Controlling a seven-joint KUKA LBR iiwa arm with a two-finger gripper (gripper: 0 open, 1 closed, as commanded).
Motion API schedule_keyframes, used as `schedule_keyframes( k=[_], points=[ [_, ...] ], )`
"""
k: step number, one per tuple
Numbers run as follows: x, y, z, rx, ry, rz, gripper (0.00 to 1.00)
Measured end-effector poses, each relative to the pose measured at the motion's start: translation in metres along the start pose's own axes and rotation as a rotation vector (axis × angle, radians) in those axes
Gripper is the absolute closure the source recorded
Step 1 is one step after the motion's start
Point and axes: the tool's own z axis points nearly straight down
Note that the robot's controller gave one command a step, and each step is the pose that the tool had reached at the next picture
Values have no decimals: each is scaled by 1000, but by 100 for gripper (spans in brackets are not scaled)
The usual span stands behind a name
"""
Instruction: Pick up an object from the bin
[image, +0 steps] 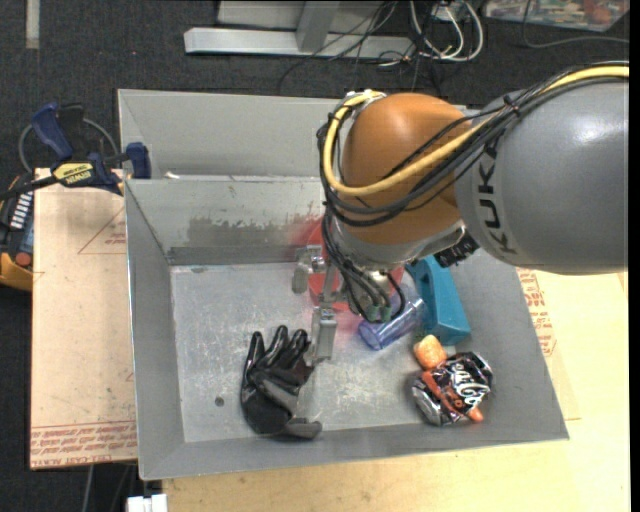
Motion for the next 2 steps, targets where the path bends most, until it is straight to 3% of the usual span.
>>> schedule_keyframes(
  k=[1, 2],
  points=[
    [-1, -1, -5, -1, -8, 4, 0],
    [28, 13, 89, -1, -7, -188, 0]
  ],
)
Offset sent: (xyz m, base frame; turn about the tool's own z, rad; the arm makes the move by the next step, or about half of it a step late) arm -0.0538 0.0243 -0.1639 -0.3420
